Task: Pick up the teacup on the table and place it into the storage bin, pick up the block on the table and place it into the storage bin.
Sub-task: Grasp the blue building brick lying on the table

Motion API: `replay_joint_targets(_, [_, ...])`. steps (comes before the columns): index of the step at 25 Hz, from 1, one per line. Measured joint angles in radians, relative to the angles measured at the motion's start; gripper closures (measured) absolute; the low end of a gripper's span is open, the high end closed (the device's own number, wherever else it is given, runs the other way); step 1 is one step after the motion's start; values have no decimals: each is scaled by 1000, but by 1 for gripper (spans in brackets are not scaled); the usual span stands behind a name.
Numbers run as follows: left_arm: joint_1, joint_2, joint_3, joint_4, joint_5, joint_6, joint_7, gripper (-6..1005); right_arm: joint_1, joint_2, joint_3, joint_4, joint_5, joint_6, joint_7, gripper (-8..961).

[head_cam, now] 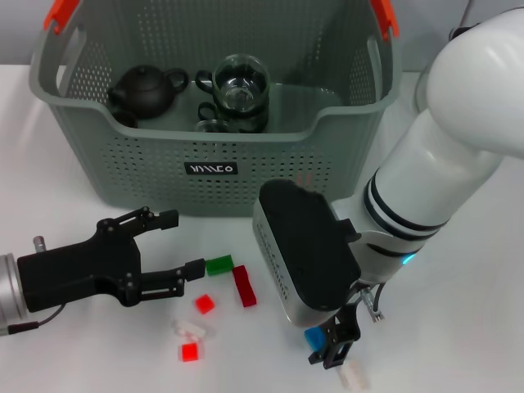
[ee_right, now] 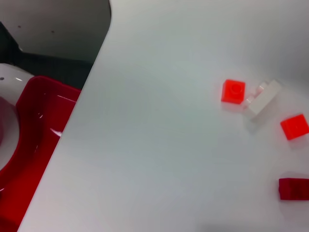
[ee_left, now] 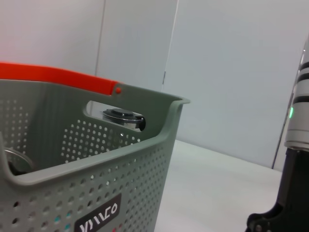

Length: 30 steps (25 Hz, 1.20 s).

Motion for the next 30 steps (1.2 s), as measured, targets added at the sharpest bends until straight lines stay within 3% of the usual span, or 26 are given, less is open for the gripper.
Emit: replay_joint_targets(30, [8,-1,-9,-1,0,0,0,95,0,2,-79,63,-1,60,-15,35])
